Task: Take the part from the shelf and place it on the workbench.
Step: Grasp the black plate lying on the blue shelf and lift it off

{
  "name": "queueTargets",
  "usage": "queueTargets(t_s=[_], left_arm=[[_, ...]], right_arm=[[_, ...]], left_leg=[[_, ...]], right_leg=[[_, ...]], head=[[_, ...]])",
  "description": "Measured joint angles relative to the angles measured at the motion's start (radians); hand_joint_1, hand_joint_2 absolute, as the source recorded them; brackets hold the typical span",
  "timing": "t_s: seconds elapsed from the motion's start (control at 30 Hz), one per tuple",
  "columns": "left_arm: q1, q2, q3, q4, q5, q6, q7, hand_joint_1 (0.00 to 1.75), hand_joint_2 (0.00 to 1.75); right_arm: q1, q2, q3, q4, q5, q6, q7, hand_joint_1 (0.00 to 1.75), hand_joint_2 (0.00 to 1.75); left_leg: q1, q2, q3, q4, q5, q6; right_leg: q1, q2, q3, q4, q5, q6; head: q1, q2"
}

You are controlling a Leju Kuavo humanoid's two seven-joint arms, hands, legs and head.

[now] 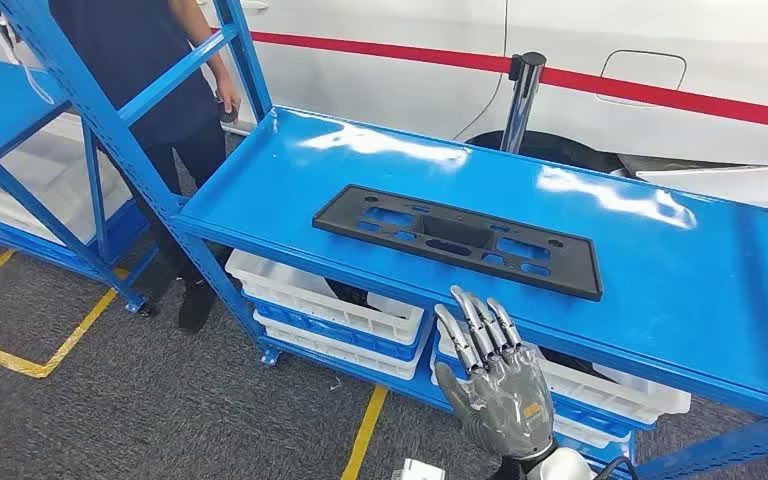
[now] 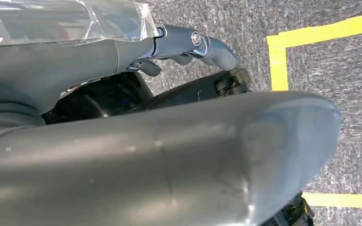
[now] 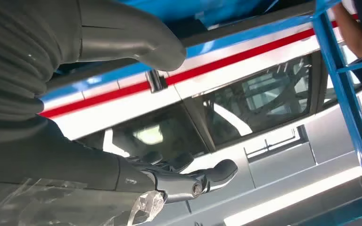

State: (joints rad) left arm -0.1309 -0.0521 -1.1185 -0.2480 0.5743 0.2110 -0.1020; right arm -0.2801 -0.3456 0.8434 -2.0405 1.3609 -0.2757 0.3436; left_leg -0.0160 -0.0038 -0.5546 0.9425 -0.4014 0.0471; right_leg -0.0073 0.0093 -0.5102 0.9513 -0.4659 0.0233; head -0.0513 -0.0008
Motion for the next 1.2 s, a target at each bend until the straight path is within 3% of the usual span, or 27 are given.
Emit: queueTargets(t_s=[0.13, 0.2, 0.23, 0.3, 0.33, 0.37, 0.43, 0.5, 0.53, 0.63, 0.7, 0.8, 0.83, 0.87, 0.9, 0.97, 1.03, 1.07, 1.17, 1.2], left_arm=[[0.001, -0.001, 0.0, 0.0, 0.003, -0.004, -0.01, 0.0, 0.0], [0.002, -0.002, 0.001, 0.0, 0.004, -0.006, -0.015, 0.0, 0.0], [0.002, -0.002, 0.001, 0.0, 0.005, -0.007, -0.016, 0.0, 0.0], [0.002, -0.003, 0.001, 0.0, 0.005, -0.007, -0.011, 0.0, 0.0], [0.003, -0.004, 0.001, 0.001, 0.004, -0.004, -0.002, 0.0, 0.0], [0.004, -0.004, 0.001, 0.001, 0.003, 0.001, 0.013, 0.0, 0.0], [0.005, -0.004, 0.001, 0.001, 0.0, 0.02, 0.07, 0.0, 0.0], [0.007, -0.002, 0.001, 0.003, -0.001, 0.041, 0.138, 0.0, 0.0], [0.008, -0.002, 0.001, 0.003, -0.002, 0.046, 0.162, 0.0, 0.0], [0.01, 0.002, 0.001, 0.005, 0.004, 0.055, 0.266, 0.0, 0.0], [0.011, 0.006, 0.001, 0.006, 0.013, 0.048, 0.353, 0.0, 0.0], [0.012, 0.015, 0.001, 0.007, 0.027, 0.024, 0.417, 0.0, 0.0], [0.013, 0.018, 0.001, 0.008, 0.031, 0.018, 0.422, 0.0, 0.0], [0.014, 0.02, 0.001, 0.008, 0.034, 0.015, 0.423, 0.0, 0.0], [0.015, 0.021, 0.001, 0.008, 0.036, 0.013, 0.421, 0.0, 0.0], [0.015, 0.025, 0.001, 0.008, 0.04, 0.012, 0.408, 0.0, 0.0], [0.015, 0.031, 0.002, 0.01, 0.045, 0.012, 0.386, 0.0, 0.0], [0.015, 0.031, 0.003, 0.011, 0.048, 0.011, 0.374, 0.0, 0.0], [0.017, 0.033, 0.006, 0.014, 0.058, 0.005, 0.343, 0.0, 0.0], [0.017, 0.035, 0.007, 0.015, 0.059, 0.002, 0.336, 0.0, 0.0]], right_arm=[[-0.005, -0.01, 0.0, 0.0, 0.102, 0.082, 0.018, 0.0, 1.75], [-0.007, -0.018, 0.001, 0.0, 0.113, 0.123, 0.021, 0.0, 1.75], [-0.005, -0.024, 0.001, 0.002, 0.109, 0.141, 0.022, 0.0, 1.75], [0.001, -0.037, 0.001, 0.008, 0.095, 0.173, 0.028, 0.0, 1.75], [0.007, -0.044, 0.001, 0.014, 0.084, 0.185, 0.032, 0.0, 1.75], [0.011, -0.05, 0.001, 0.019, 0.075, 0.193, 0.036, 0.0, 1.75], [0.016, -0.062, 0.0, 0.029, 0.06, 0.199, 0.044, 0.0, 1.75], [0.016, -0.07, -0.001, 0.037, 0.052, 0.2, 0.05, 0.0, 1.75], [0.016, -0.072, -0.001, 0.04, 0.05, 0.2, 0.052, 0.0, 1.75], [0.014, -0.075, -0.002, 0.046, 0.044, 0.202, 0.06, 0.0, 1.75], [0.009, -0.077, -0.002, 0.048, 0.039, 0.204, 0.068, 0.0, 1.75], [0.005, -0.079, -0.001, 0.05, 0.035, 0.206, 0.076, 0.0, 1.75], [0.004, -0.08, -0.001, 0.051, 0.033, 0.206, 0.076, 0.0, 1.75], [0.004, -0.08, -0.001, 0.052, 0.033, 0.207, 0.077, 0.0, 1.75], [0.004, -0.08, -0.001, 0.053, 0.033, 0.206, 0.077, 0.0, 1.75], [0.004, -0.08, -0.001, 0.054, 0.032, 0.205, 0.078, 0.0, 1.75], [0.002, -0.08, -0.001, 0.055, 0.032, 0.202, 0.08, 0.0, 1.75], [0.003, -0.08, -0.001, 0.056, 0.031, 0.2, 0.081, 0.0, 1.75], [0.005, -0.08, 0.0, 0.06, 0.031, 0.195, 0.082, 0.0, 1.75], [0.005, -0.08, 0.0, 0.061, 0.031, 0.193, 0.081, 0.0, 1.75]], left_leg=[[0.0, -0.003, 0.009, -0.008, -0.003, 0.01], [0.006, -0.003, 0.028, -0.022, -0.002, 0.016], [0.008, -0.003, 0.034, -0.026, -0.004, 0.018], [0.007, -0.002, 0.043, -0.026, -0.013, 0.023], [0.007, -0.003, 0.048, -0.026, -0.018, 0.023], [0.008, -0.005, 0.056, -0.025, -0.025, 0.022], [0.012, -0.008, 0.08, -0.024, -0.044, 0.014], [0.01, -0.007, 0.095, -0.021, -0.065, 0.002], [0.008, -0.006, 0.096, -0.02, -0.072, -0.003], [0.009, -0.005, 0.096, -0.015, -0.086, -0.012], [0.013, -0.004, 0.073, 0.04, -0.117, -0.022], [0.014, -0.002, -0.051, 0.259, -0.199, -0.033], [0.013, -0.002, -0.088, 0.31, -0.207, -0.031], [0.011, -0.002, -0.107, 0.323, -0.194, -0.026], [0.008, -0.002, -0.103, 0.29, -0.16, -0.017], [-0.006, -0.003, -0.05, 0.138, -0.068, 0.016], [-0.023, -0.001, -0.008, 0.025, -0.017, 0.046], [-0.028, -0.001, -0.002, 0.006, -0.011, 0.048], [-0.027, -0.003, 0.0, 0.001, -0.006, 0.023], [-0.026, -0.004, 0.0, 0.002, -0.006, 0.02]], right_leg=[[-0.003, -0.004, 0.006, -0.004, -0.011, 0.017], [-0.002, -0.005, -0.005, 0.036, -0.037, 0.026], [-0.003, -0.005, -0.033, 0.094, -0.061, 0.029], [-0.004, -0.005, -0.121, 0.242, -0.107, 0.035], [-0.005, -0.005, -0.157, 0.286, -0.108, 0.037], [-0.006, -0.005, -0.172, 0.288, -0.087, 0.039], [-0.012, -0.006, -0.143, 0.175, 0.005, 0.042], [-0.015, -0.004, -0.097, 0.055, 0.064, 0.042], [-0.015, -0.003, -0.087, 0.03, 0.069, 0.036], [-0.012, 0.001, -0.085, 0.026, 0.054, 0.009], [-0.012, -0.001, -0.081, 0.025, 0.048, -0.003], [-0.008, -0.003, -0.074, 0.025, 0.04, -0.014], [-0.005, -0.003, -0.071, 0.025, 0.037, -0.016], [-0.002, -0.002, -0.067, 0.025, 0.034, -0.018], [0.003, -0.002, -0.061, 0.024, 0.03, -0.019], [0.009, -0.002, -0.048, 0.023, 0.024, -0.021], [0.01, -0.004, -0.041, 0.021, 0.018, -0.018], [0.008, -0.005, -0.04, 0.022, 0.015, -0.016], [0.008, -0.009, -0.041, 0.024, 0.011, -0.012], [0.009, -0.01, -0.041, 0.023, 0.012, -0.011]], head=[[0.0, 0.0], [0.001, 0.0], [0.002, 0.0], [0.003, 0.0], [0.004, 0.0], [0.004, 0.0], [0.004, 0.0], [0.004, 0.0], [0.004, 0.0], [0.003, 0.0], [0.002, 0.0], [0.002, 0.0], [0.002, 0.0], [0.002, 0.0], [0.002, 0.0], [0.002, 0.0], [0.003, 0.0], [0.002, 0.0], [0.0, 0.0], [0.001, 0.0]])
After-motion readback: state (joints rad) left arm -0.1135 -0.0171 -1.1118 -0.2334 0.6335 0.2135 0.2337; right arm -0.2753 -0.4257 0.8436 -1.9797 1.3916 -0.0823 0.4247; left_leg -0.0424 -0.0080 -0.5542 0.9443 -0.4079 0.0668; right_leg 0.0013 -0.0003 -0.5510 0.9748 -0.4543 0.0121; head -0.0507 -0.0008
